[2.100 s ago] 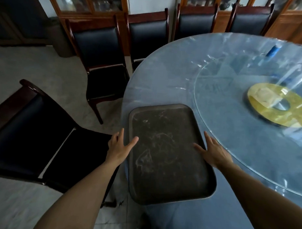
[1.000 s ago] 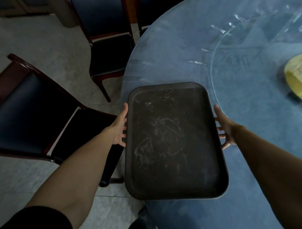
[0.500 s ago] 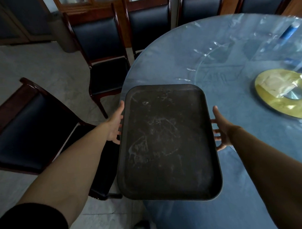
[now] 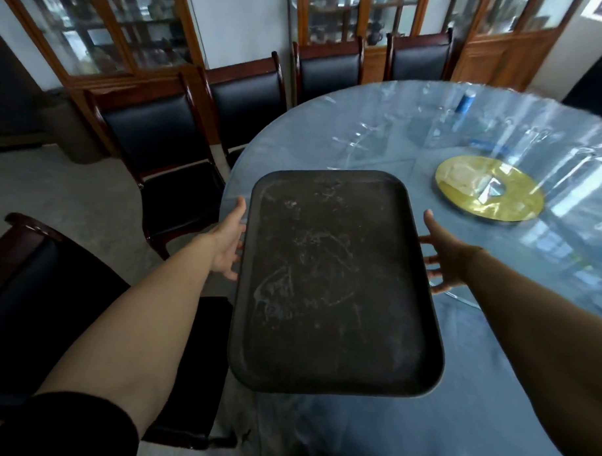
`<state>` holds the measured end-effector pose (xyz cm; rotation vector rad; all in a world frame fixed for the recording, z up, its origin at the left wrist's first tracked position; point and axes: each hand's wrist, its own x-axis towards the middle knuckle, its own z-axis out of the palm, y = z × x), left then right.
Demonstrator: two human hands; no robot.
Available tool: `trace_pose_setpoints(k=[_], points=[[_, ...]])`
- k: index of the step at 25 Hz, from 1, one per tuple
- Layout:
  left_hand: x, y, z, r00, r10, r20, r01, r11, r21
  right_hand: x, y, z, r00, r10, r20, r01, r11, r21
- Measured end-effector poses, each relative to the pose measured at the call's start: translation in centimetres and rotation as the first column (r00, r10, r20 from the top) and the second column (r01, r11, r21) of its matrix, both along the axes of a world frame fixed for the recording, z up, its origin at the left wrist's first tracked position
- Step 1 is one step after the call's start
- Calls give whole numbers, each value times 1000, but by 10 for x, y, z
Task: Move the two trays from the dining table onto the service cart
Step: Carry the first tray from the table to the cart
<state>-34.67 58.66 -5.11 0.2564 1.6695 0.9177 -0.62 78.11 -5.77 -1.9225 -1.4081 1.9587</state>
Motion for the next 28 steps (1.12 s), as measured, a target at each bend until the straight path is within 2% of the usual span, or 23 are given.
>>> trace_pose_setpoints(k=[8, 14, 21, 28], points=[[27, 19, 10, 985, -147, -92, 151, 988, 42, 49, -51, 27, 984, -175, 1, 175, 981, 80], [74, 48, 15, 930, -361, -70, 365, 929, 55, 119, -102, 36, 921, -389, -16, 389, 917, 83], [171, 87, 15, 791, -612, -17, 611, 788, 74, 217, -169, 57, 798, -603, 14, 598, 794, 107], [294, 89, 20, 584, -812, -14, 809, 580, 98, 318, -267, 63, 595, -803, -5, 796, 589, 143]])
